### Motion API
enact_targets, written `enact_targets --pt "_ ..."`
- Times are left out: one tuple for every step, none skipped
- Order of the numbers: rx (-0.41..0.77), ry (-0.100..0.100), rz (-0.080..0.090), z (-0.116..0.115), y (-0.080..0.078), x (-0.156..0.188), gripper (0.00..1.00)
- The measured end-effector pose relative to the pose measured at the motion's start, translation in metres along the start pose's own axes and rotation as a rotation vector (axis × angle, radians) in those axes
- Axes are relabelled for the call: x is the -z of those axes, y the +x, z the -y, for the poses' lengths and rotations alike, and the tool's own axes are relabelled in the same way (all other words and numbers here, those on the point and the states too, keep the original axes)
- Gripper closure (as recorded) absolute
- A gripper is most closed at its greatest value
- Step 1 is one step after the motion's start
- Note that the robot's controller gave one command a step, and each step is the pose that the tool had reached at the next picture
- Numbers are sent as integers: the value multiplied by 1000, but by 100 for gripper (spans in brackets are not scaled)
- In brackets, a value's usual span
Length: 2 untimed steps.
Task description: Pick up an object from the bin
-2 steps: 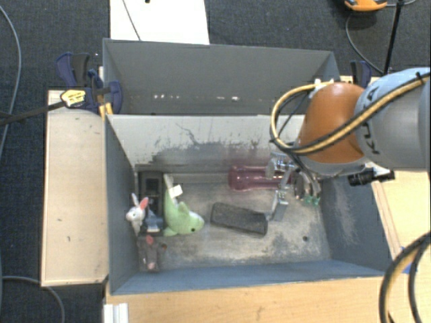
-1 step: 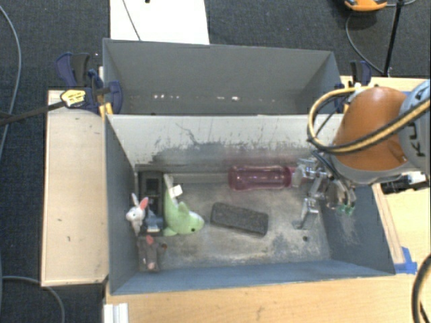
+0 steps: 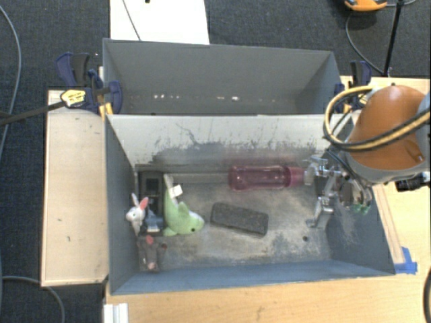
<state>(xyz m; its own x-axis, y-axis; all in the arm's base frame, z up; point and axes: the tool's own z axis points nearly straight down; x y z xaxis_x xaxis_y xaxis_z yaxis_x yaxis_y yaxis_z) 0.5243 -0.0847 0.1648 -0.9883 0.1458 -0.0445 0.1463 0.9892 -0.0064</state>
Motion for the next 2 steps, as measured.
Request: enact_targets --pt "-42 -6 -3 -53 9 -45 0" --pt "-79 -5 -7 -73 27 -69 0"
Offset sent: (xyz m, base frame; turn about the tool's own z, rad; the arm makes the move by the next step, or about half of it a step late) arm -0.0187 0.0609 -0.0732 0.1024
